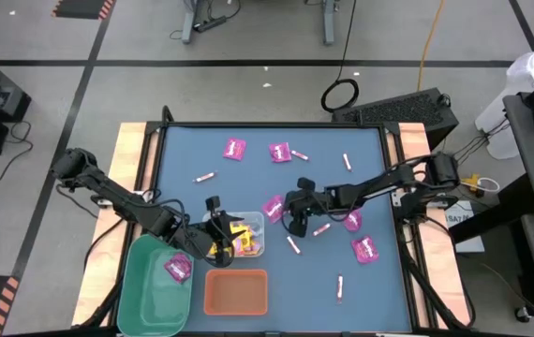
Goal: Sort candy
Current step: Put the purple candy into the green bin
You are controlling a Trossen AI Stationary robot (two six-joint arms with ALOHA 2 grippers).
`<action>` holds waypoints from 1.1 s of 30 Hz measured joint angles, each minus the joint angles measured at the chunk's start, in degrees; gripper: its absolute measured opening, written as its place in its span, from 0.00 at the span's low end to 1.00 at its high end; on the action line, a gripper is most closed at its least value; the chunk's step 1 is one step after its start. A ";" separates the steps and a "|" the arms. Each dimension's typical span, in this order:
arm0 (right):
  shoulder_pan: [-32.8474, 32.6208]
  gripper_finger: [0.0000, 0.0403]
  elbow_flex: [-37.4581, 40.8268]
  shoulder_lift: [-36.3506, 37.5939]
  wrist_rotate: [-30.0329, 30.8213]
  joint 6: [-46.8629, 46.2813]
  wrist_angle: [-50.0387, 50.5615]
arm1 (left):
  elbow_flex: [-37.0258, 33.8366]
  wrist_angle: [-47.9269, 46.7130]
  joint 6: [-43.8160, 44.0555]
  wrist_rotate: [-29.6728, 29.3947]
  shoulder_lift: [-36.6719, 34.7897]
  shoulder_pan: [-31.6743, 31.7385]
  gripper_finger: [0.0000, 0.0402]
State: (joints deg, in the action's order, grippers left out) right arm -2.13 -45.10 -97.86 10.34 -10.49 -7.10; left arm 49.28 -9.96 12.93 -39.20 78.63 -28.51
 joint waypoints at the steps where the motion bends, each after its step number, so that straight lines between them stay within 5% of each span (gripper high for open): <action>1: -0.27 0.00 0.00 0.71 0.32 0.25 0.02 | 0.00 -0.01 0.00 0.00 0.00 0.00 0.39; 19: -8.98 0.00 -0.07 6.48 5.00 0.44 8.38 | 0.00 1.04 0.11 0.00 -0.02 0.00 0.39; 33: -12.76 0.00 -0.11 11.97 16.55 -5.04 22.99 | 0.00 2.17 0.02 0.00 -0.02 0.13 0.39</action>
State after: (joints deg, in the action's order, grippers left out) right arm -14.89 -45.21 -85.89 26.88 -15.53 15.88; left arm 49.28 -7.79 12.95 -39.20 78.61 -28.38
